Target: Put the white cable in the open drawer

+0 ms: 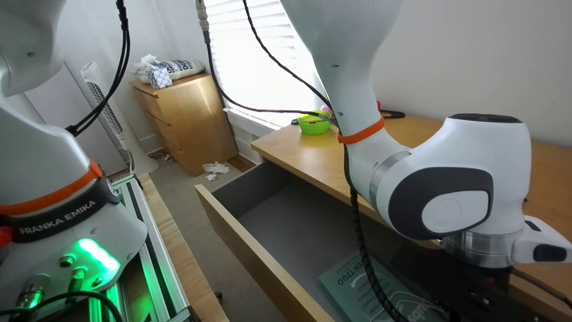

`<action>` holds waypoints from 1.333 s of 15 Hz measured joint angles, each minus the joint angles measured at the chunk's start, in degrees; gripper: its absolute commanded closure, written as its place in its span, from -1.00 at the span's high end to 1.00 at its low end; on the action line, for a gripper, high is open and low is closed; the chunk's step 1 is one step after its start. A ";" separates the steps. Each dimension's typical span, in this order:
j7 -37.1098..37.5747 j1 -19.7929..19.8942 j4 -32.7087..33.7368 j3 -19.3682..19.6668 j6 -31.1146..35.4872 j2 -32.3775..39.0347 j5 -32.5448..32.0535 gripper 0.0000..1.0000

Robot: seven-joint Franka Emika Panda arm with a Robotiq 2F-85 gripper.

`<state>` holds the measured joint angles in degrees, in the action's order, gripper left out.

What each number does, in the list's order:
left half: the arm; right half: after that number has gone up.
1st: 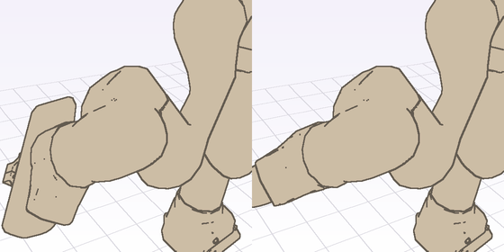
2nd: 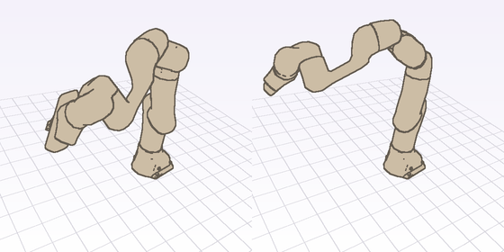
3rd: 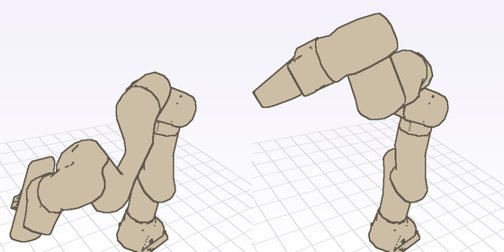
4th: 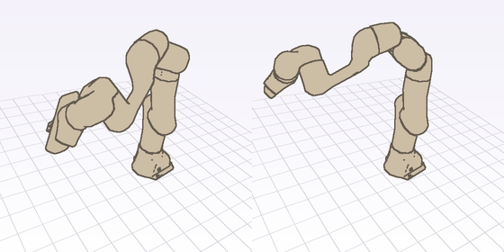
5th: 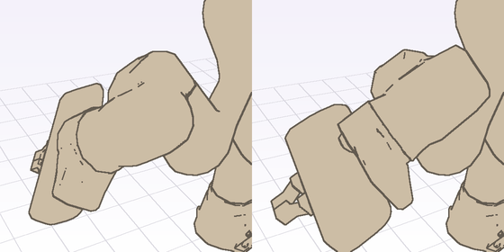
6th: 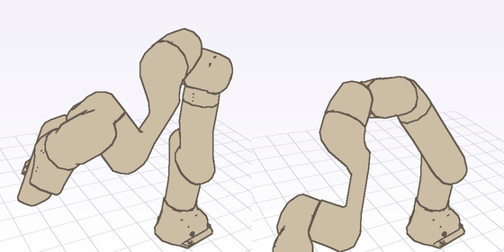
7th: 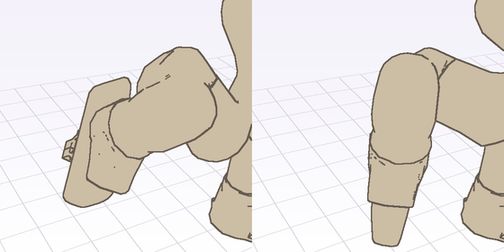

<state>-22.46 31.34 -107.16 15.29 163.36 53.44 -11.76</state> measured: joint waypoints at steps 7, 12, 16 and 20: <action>0.44 -5.55 -0.84 -1.11 -21.75 -10.30 -0.17 1.00; 1.24 -11.13 -2.82 -1.86 -32.50 -22.45 -0.26 1.00; 1.05 -12.19 -3.43 -4.90 -32.76 -29.38 1.91 1.00; -0.70 -12.48 -3.43 -8.20 -32.02 -32.63 8.30 1.00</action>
<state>-23.16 18.86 -110.59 7.10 131.34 20.81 -3.46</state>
